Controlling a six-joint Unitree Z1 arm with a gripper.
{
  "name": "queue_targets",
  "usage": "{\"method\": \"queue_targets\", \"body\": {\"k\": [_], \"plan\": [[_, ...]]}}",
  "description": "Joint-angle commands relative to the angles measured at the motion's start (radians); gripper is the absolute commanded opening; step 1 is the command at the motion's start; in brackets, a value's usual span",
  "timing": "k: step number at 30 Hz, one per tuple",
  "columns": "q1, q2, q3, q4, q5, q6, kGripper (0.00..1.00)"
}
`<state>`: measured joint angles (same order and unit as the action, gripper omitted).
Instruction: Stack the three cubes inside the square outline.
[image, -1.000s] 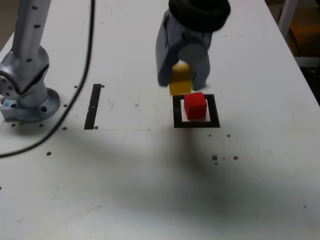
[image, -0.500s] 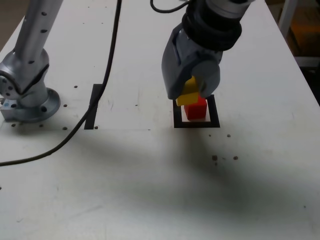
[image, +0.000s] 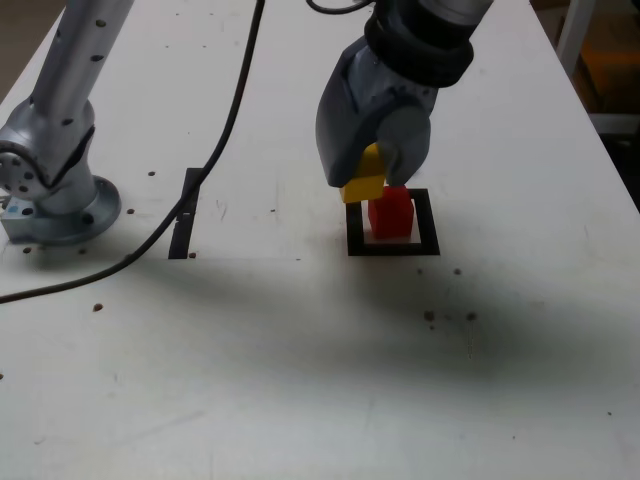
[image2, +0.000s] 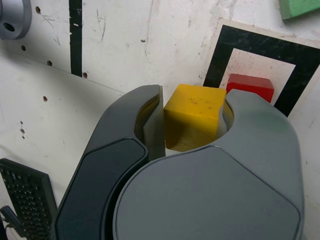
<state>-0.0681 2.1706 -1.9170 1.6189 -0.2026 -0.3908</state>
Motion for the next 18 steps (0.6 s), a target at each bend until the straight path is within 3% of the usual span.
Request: {"method": "queue_targets", "body": {"k": [1,8,18], "plan": [[-0.003,0.009,-0.019,0.021,-0.008,0.002,0.25],[0.003,0.045,-0.077,0.02,-0.065,0.021,0.25],[0.033,0.04,-0.092,0.021,-0.066,0.052,0.26]]}}
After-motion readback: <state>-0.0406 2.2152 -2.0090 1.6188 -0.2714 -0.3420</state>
